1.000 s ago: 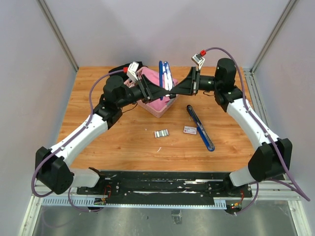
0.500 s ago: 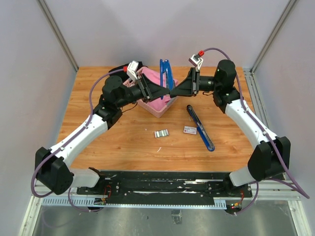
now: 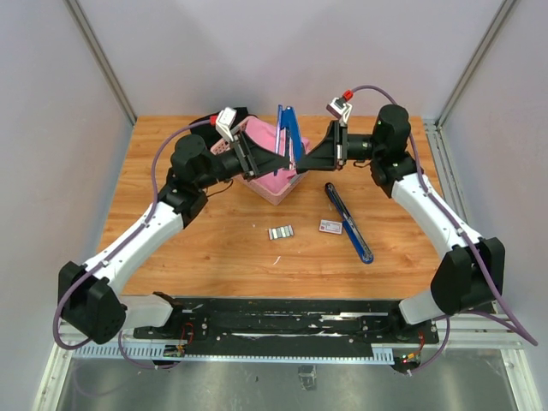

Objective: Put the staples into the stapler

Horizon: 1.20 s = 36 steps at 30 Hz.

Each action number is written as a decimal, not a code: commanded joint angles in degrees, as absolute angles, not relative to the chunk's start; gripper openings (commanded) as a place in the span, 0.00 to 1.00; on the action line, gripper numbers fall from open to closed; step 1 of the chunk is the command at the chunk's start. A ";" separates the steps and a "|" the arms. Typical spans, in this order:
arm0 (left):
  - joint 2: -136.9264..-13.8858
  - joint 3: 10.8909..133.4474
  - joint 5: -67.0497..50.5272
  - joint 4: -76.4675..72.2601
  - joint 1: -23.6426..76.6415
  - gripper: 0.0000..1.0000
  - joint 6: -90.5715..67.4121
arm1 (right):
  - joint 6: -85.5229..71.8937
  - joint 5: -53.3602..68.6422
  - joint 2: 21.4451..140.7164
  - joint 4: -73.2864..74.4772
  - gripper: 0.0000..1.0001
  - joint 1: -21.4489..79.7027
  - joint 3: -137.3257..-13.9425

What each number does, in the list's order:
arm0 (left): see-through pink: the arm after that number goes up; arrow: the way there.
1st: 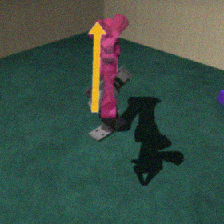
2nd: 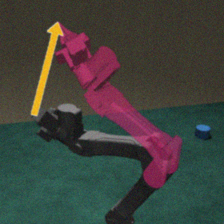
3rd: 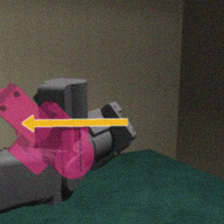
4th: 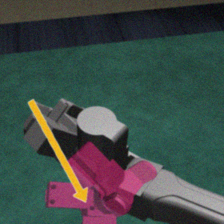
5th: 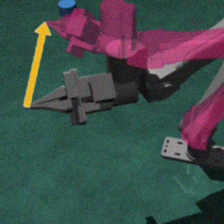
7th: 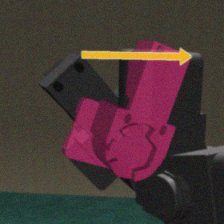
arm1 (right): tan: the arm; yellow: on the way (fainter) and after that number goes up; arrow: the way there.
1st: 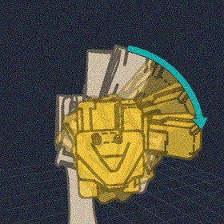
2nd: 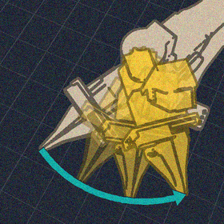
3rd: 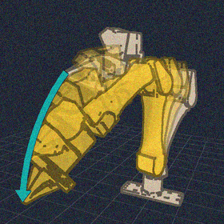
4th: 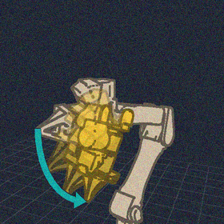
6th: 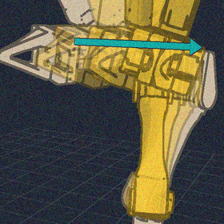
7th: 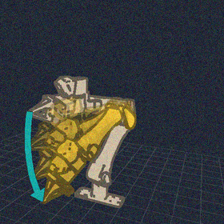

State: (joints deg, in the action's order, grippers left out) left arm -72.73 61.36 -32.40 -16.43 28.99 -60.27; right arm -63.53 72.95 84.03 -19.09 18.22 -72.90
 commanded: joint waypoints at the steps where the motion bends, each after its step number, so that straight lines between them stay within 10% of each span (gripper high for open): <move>1: -70.42 58.22 -38.85 -16.41 24.37 0.00 -52.94 | -61.66 78.02 82.11 -15.59 0.00 13.67 -73.21; 13: -70.94 60.05 -43.65 10.86 23.82 0.00 -25.11 | -44.94 74.95 77.83 8.65 0.00 4.72 -73.22; 36: -71.04 59.55 -50.29 25.54 30.88 0.00 -16.17 | -41.49 63.98 97.01 8.99 0.13 -3.08 -88.98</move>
